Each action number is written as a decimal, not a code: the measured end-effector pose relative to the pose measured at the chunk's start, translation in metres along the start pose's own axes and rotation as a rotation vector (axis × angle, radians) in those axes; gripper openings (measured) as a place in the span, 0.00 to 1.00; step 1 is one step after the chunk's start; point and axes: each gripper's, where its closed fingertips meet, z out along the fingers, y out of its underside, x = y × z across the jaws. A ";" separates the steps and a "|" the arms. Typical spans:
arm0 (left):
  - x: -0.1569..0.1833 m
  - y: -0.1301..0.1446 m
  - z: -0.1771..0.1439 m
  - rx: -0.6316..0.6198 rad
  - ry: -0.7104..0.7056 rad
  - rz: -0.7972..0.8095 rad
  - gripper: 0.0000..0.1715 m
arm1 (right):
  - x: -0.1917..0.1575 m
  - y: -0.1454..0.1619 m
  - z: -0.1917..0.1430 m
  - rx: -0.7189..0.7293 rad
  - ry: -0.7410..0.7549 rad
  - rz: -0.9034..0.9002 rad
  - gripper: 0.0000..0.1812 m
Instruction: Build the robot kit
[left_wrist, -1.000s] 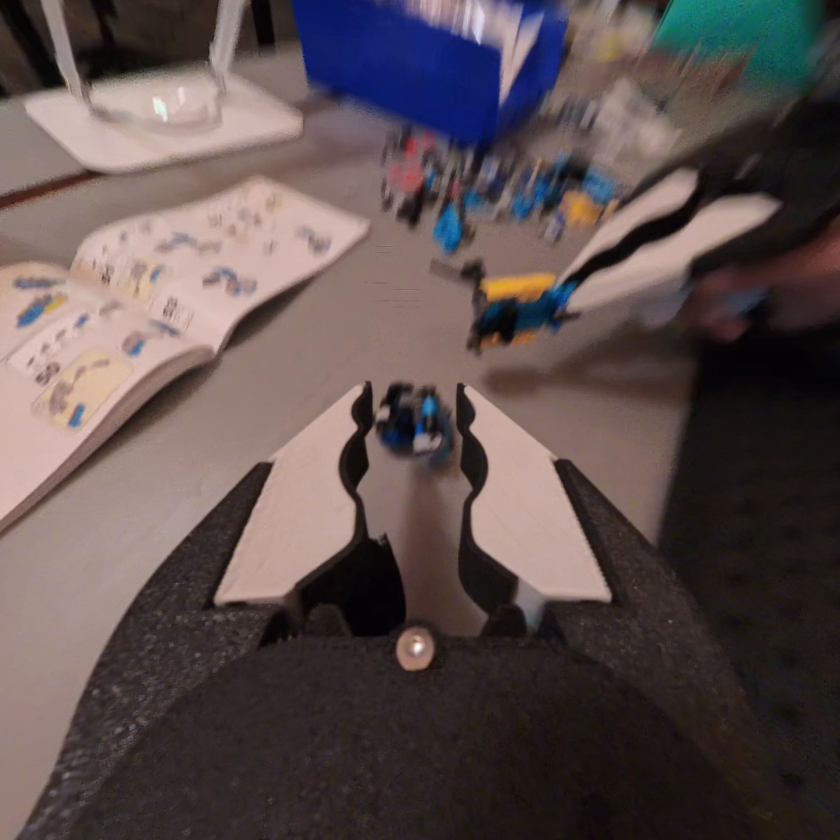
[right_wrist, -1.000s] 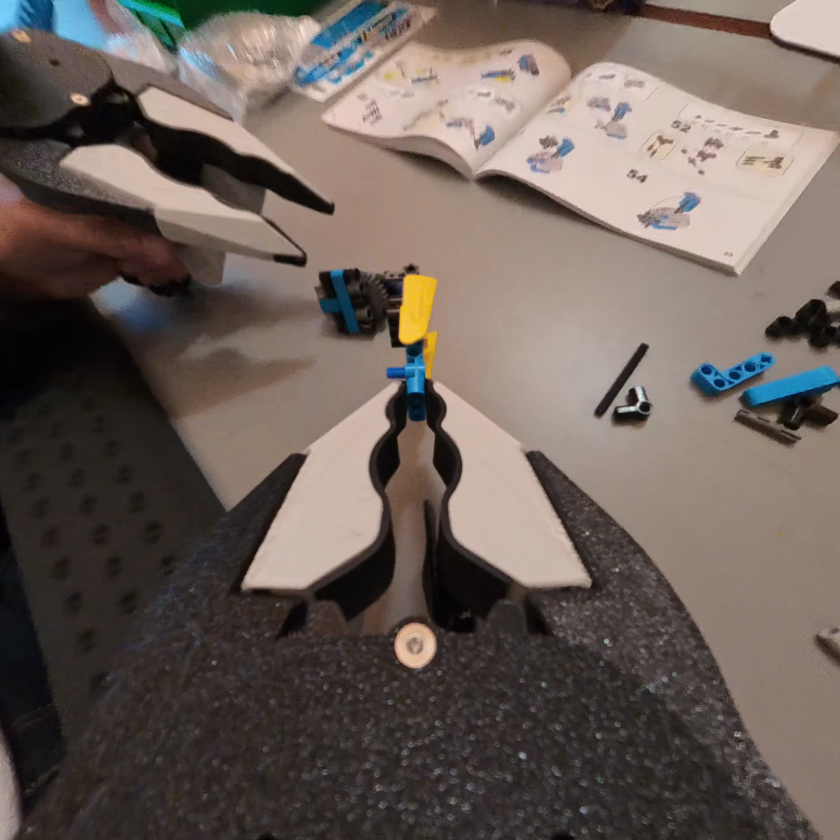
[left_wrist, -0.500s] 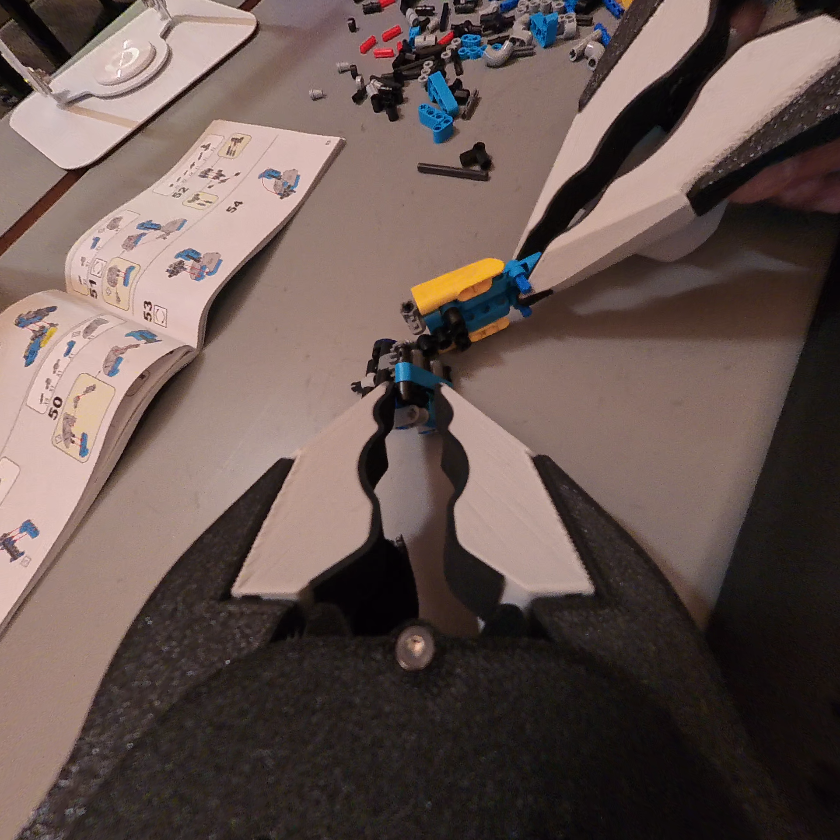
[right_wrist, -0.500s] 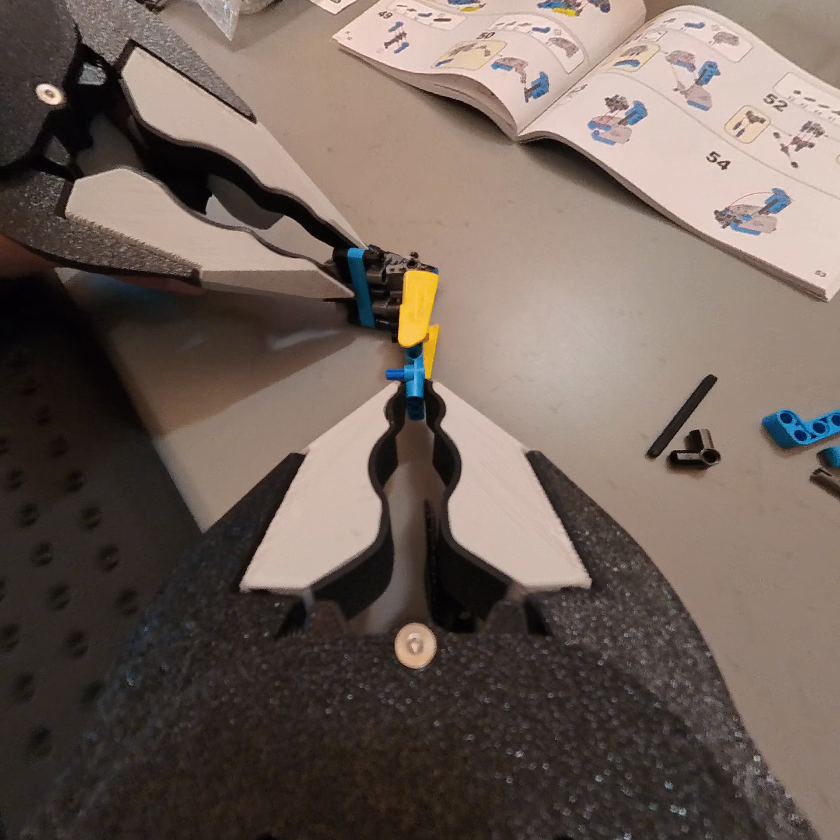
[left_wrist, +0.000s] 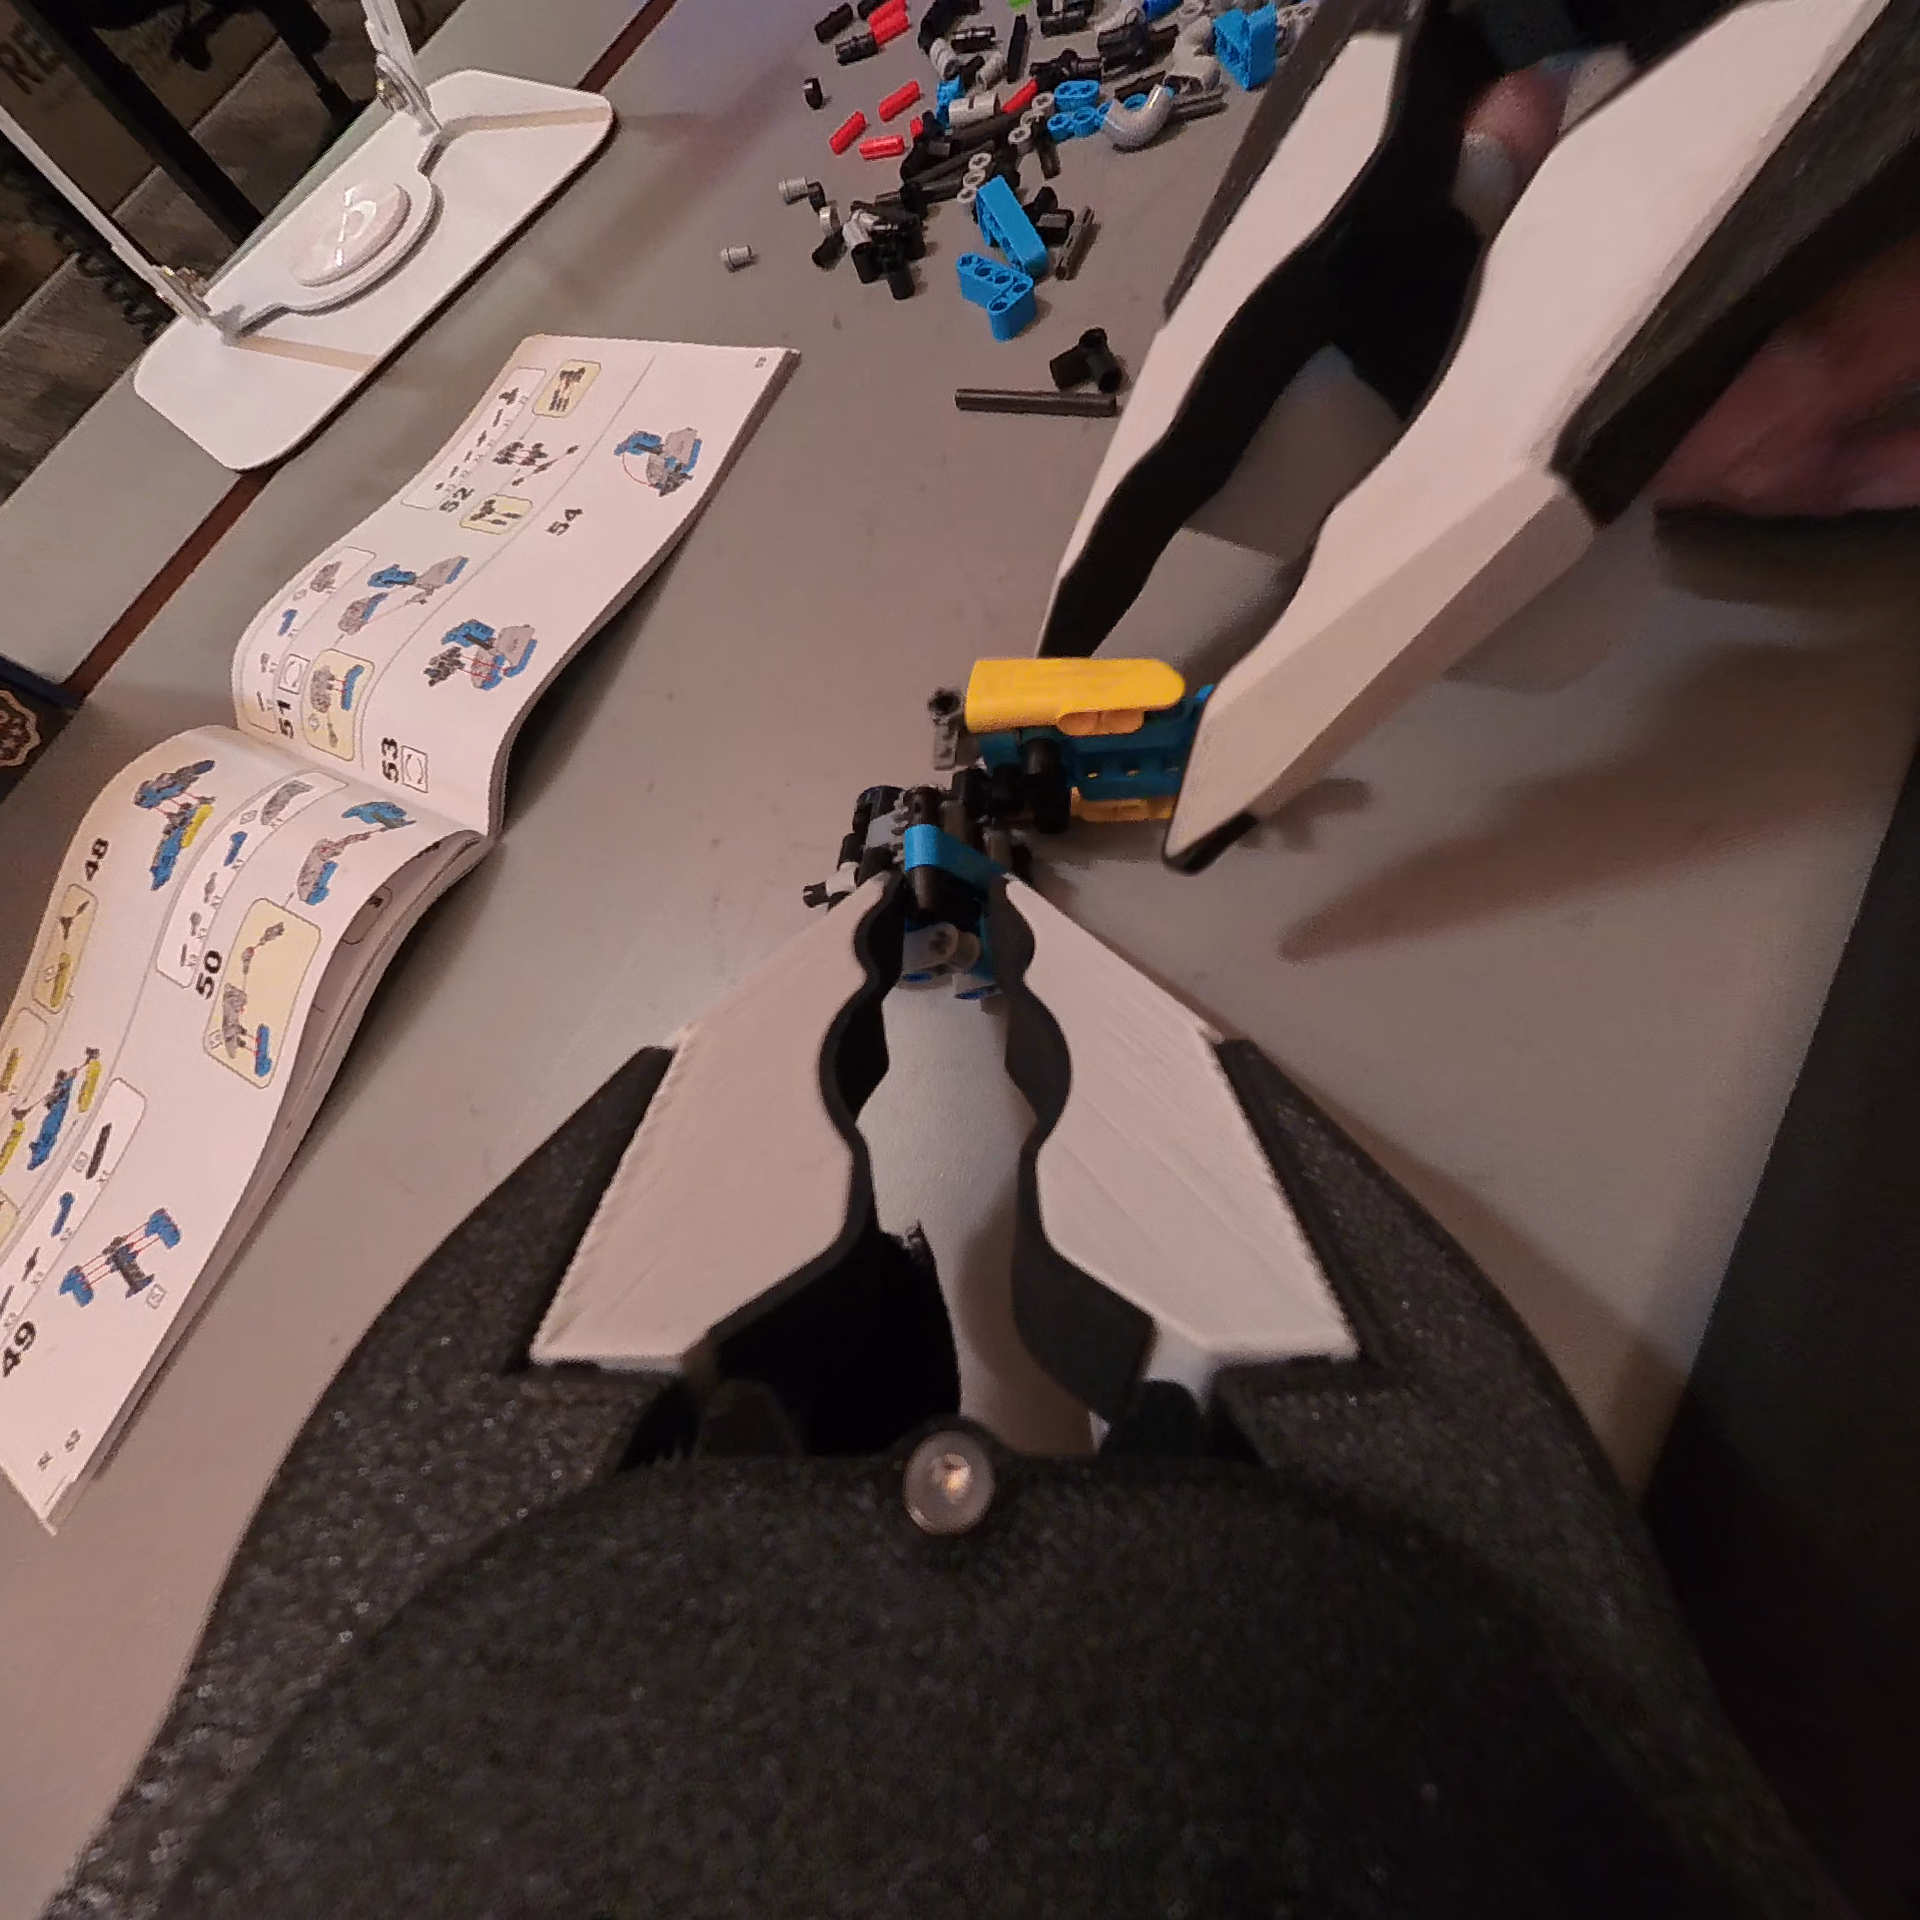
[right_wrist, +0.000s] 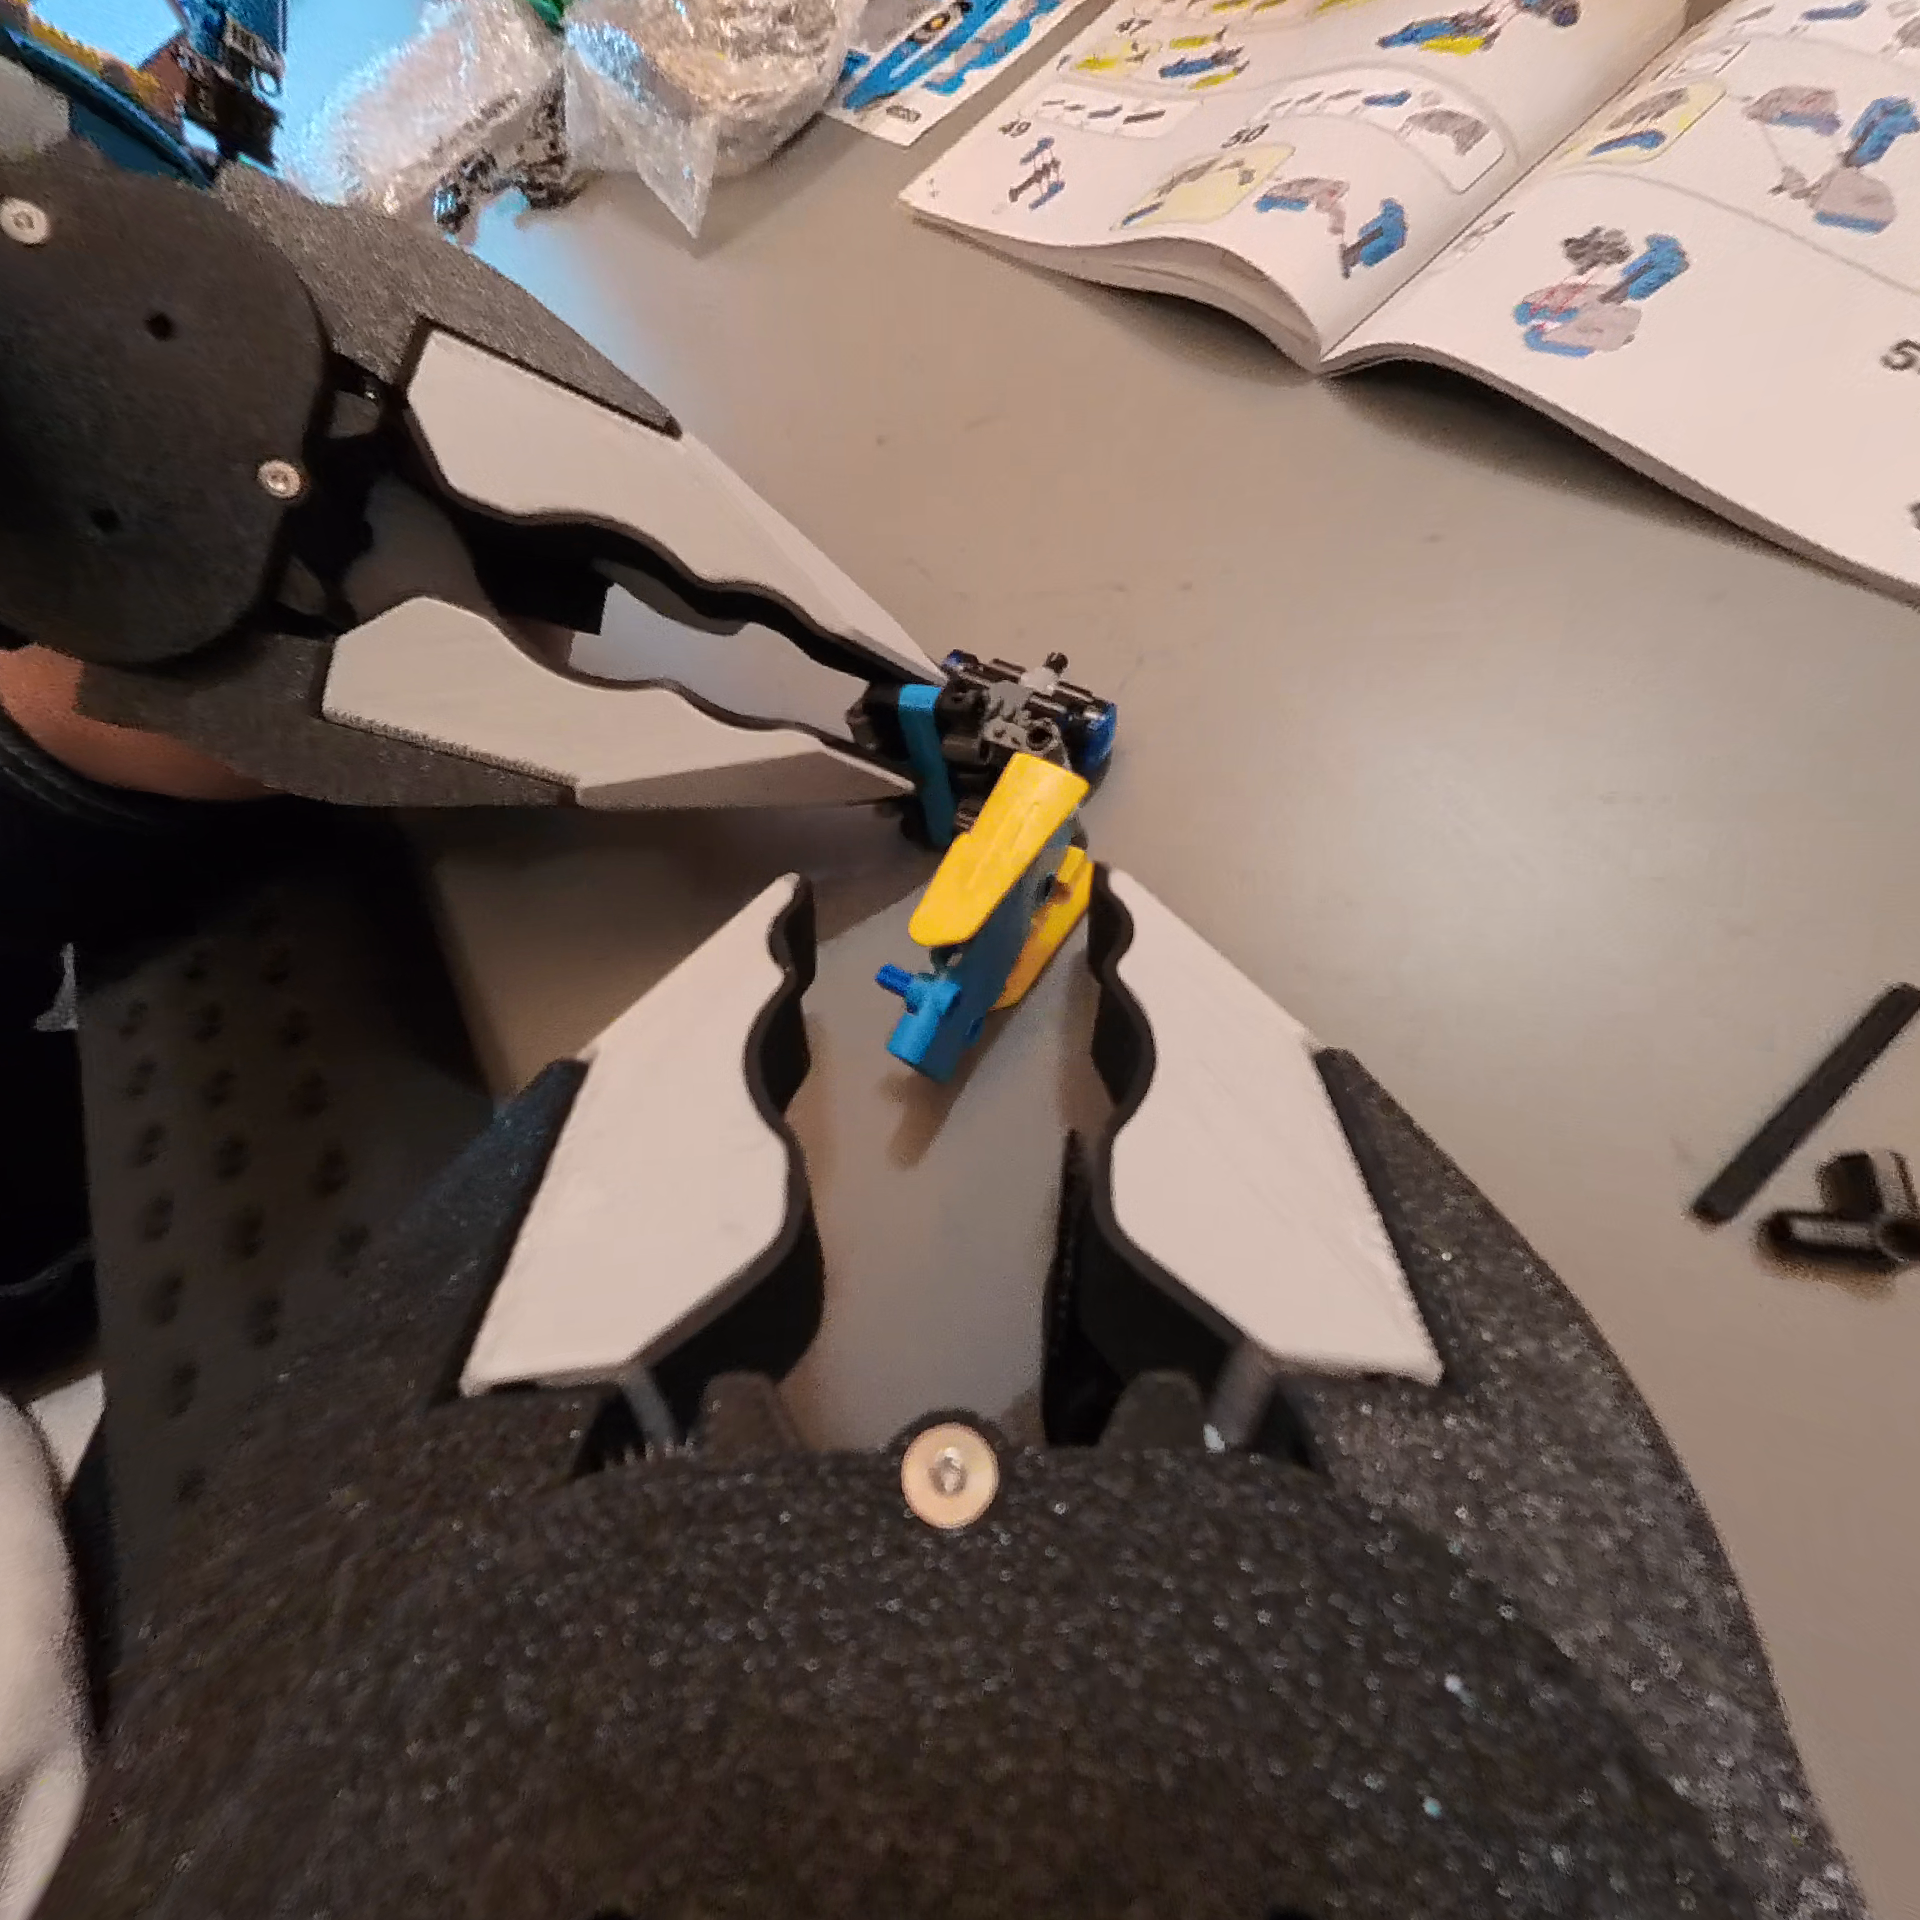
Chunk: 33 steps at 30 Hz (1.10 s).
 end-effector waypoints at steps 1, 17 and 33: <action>0.000 0.000 0.000 0.001 0.000 0.003 0.09 | -0.002 -0.001 0.003 -0.003 0.001 -0.012 0.30; 0.002 -0.004 0.004 0.040 -0.026 0.137 0.08 | 0.006 0.004 0.018 -0.066 0.142 -0.177 0.26; 0.004 -0.007 0.006 0.062 -0.052 0.222 0.08 | 0.016 0.003 0.014 -0.065 0.182 -0.062 0.12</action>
